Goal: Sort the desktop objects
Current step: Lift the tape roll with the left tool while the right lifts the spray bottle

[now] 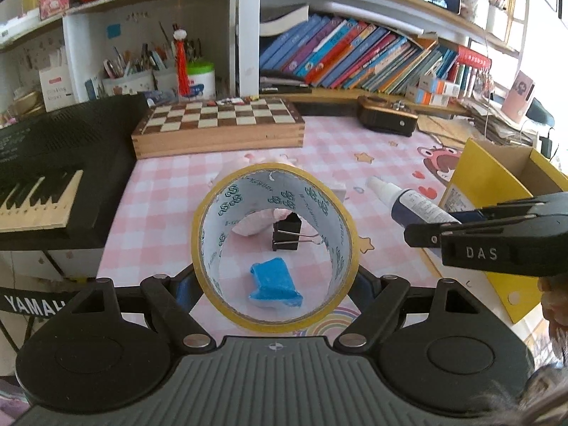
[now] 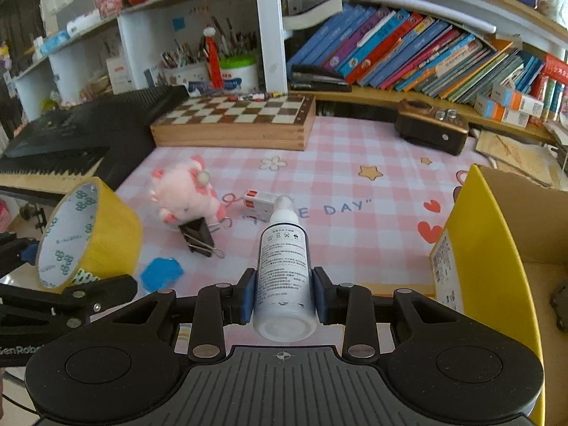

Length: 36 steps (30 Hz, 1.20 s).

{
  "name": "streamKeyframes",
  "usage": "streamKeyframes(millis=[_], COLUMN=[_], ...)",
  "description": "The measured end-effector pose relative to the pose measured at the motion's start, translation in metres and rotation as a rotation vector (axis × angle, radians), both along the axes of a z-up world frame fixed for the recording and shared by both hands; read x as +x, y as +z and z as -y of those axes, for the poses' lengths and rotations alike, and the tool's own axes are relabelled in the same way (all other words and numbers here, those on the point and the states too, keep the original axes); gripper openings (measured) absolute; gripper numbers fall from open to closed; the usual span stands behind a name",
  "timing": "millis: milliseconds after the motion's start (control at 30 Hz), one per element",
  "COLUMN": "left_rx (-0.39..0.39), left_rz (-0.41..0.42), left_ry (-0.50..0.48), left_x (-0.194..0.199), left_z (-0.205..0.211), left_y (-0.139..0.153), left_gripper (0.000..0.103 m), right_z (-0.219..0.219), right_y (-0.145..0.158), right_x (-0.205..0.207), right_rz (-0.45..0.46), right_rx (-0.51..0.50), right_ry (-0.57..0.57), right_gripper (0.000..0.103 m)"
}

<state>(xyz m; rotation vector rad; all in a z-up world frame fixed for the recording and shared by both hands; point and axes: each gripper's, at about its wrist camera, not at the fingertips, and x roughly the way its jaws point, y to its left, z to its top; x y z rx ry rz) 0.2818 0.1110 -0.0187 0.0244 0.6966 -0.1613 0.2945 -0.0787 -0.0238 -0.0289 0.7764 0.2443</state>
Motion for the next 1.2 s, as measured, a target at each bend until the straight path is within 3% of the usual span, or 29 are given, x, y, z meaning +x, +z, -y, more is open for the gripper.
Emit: streamKeyframes(millis=[600,1200], left_rx=[-0.022,-0.051], left_rz=[0.051,0.026], left_ry=[-0.020,-0.132], left_x=[-0.058,-0.120], left_z=[-0.014,-0.013], left_y=[0.016,0.023], left_gripper=[0.079,0.079], right_z=[-0.012,-0.004], right_y=[0.012,0.025], right_x=[-0.059,-0.130], right_rz=[0.024,0.034], right_rx=[0.022,0.065], right_ry=[0.010,-0.044], right_gripper=[0.033,0.033])
